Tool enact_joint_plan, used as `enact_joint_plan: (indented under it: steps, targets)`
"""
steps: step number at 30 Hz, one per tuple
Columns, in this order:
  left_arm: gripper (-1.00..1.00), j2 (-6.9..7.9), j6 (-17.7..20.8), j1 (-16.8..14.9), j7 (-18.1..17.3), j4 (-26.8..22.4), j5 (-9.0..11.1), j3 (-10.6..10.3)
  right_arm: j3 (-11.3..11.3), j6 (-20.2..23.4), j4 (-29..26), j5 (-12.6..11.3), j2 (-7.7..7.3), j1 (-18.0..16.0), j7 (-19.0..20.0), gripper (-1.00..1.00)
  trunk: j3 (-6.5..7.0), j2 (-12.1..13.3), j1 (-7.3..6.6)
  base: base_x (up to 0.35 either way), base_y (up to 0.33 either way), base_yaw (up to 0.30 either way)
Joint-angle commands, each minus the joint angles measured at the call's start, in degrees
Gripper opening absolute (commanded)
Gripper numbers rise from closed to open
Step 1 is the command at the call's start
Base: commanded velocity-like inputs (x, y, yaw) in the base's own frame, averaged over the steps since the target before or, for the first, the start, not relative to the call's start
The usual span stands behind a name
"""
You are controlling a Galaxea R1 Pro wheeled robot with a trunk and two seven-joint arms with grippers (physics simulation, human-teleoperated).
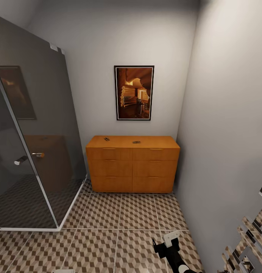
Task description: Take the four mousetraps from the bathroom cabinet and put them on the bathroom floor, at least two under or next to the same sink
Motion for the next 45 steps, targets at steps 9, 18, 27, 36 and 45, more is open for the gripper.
enact_joint_plan:
  steps: [9,18,27,36,45]
  targets:
    - [1.0,-0.03,-0.3,-0.1,-0.1,0.2,0.5,-0.5,0.1,-0.1,0.1,0.6,0.01,0.0,-0.6,1.0,-0.02,0.0,0.02,0.0,0.0,0.0]
    - [1.0,-0.03,-0.3,-0.1,-0.1,0.2,0.5,-0.5,0.1,-0.1,0.1,0.6,0.01,0.0,-0.6,1.0,-0.02,0.0,0.02,0.0,0.0,0.0]
    - [1.0,-0.03,-0.3,-0.1,-0.1,0.2,0.5,-0.5,0.1,-0.1,0.1,0.6,0.03,0.0,-0.6,1.0,-0.02,0.0,0.02,0.0,0.0,0.0]
    - [1.0,-0.03,-0.3,-0.1,-0.1,0.2,0.5,-0.5,0.1,-0.1,0.1,0.6,0.02,0.0,-0.6,1.0,-0.02,0.0,0.02,0.0,0.0,0.0]
    - [1.0,-0.03,-0.3,-0.1,-0.1,0.2,0.5,-0.5,0.1,-0.1,0.1,0.6,0.01,0.0,-0.6,1.0,-0.02,0.0,0.02,0.0,0.0,0.0]
